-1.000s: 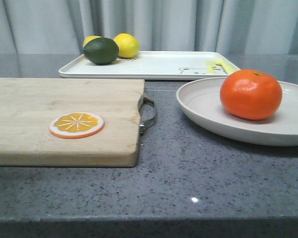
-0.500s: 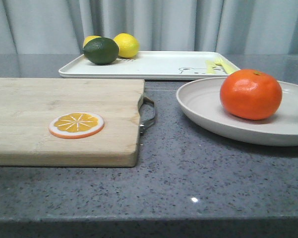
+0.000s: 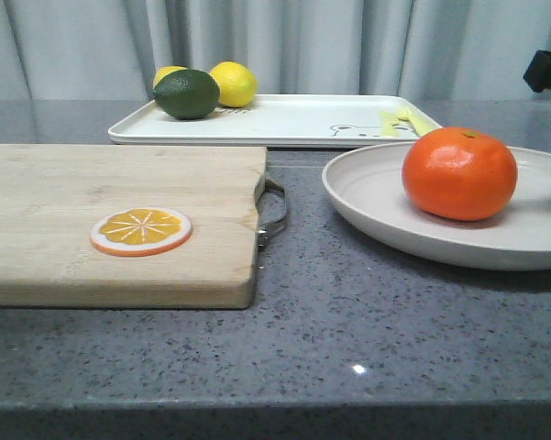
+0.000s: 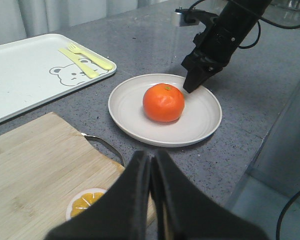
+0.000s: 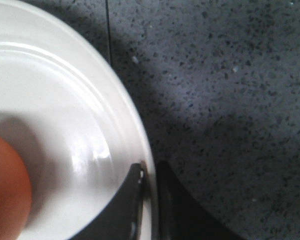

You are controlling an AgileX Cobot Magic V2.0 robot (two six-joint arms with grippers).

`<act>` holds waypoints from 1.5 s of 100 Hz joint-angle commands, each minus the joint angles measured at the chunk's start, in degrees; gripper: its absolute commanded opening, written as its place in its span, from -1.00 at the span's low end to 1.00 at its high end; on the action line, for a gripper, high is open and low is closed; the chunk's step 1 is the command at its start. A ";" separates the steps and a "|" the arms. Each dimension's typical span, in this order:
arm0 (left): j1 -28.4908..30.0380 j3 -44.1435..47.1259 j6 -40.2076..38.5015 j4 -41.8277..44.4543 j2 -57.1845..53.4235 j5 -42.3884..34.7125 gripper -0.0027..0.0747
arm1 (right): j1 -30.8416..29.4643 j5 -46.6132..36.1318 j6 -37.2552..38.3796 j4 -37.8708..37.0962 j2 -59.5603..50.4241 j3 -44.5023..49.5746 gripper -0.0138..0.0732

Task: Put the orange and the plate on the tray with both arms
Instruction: 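Grasp the plate rim with the right gripper and lift it, then carry the plate with the orange over the tray and lower it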

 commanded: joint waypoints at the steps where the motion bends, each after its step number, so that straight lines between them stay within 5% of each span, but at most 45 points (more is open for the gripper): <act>1: 0.01 -1.65 0.06 -0.44 -0.14 -4.53 -0.98 | -0.07 -0.38 -0.64 -0.94 -1.51 -1.27 -0.82; 58: 0.01 -1.65 0.06 -0.44 -0.14 -5.79 -0.98 | -0.07 0.98 -5.97 11.21 -1.51 -4.48 -0.82; 91: 0.01 -1.65 0.06 -0.44 -0.14 -5.91 -0.98 | -0.07 7.14 -5.97 13.47 3.88 -20.82 -0.82; 121: 0.01 -1.65 0.06 -0.44 -0.14 -5.91 -0.98 | -0.07 8.99 -10.72 23.29 17.31 -36.62 -0.82; 150: 0.01 -1.65 0.06 -0.44 -0.14 -5.91 -0.98 | -0.07 13.33 -11.02 23.58 32.38 -58.24 -0.82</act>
